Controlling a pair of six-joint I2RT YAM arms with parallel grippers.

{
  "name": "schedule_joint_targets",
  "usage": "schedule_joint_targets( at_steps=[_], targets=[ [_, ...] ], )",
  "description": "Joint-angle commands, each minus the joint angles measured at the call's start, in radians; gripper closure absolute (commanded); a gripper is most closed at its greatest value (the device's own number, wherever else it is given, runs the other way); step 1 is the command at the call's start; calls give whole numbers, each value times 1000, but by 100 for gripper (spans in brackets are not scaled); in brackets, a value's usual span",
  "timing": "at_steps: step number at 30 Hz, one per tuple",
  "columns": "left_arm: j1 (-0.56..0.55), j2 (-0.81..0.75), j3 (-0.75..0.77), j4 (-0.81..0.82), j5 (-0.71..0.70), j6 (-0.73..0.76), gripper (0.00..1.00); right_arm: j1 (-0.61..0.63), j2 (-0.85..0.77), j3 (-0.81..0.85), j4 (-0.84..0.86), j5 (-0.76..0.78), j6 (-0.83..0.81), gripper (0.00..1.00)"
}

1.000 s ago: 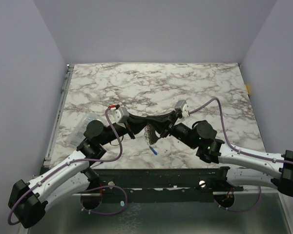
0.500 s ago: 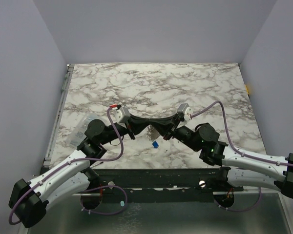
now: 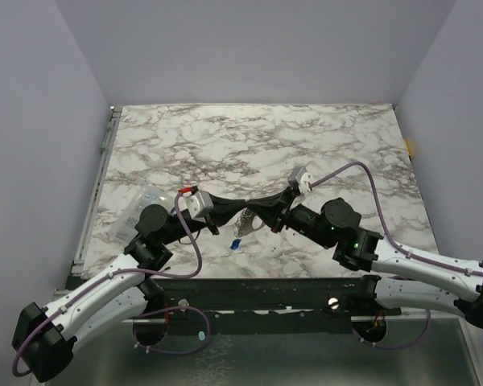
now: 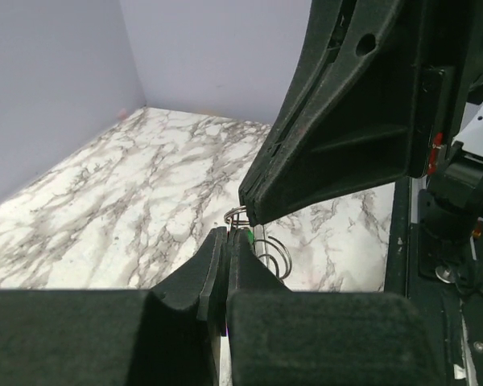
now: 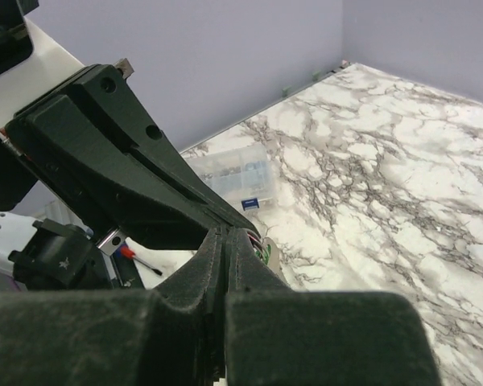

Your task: Put the keys on the keyring

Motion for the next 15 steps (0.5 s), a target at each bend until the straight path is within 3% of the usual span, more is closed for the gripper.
schedule_joint_targets(
  at_steps=[1,12,15],
  targets=[
    [-5,-32,-14,70,4,103,100,8,-12,53,-131,26,69,99],
    [-54,-90,-77,70,-18,285,100,9,39,172,-285,42,135,99],
    [-66,-101,-89,70,-23,318,100,8,49,193,-306,25,142,85]
  ],
)
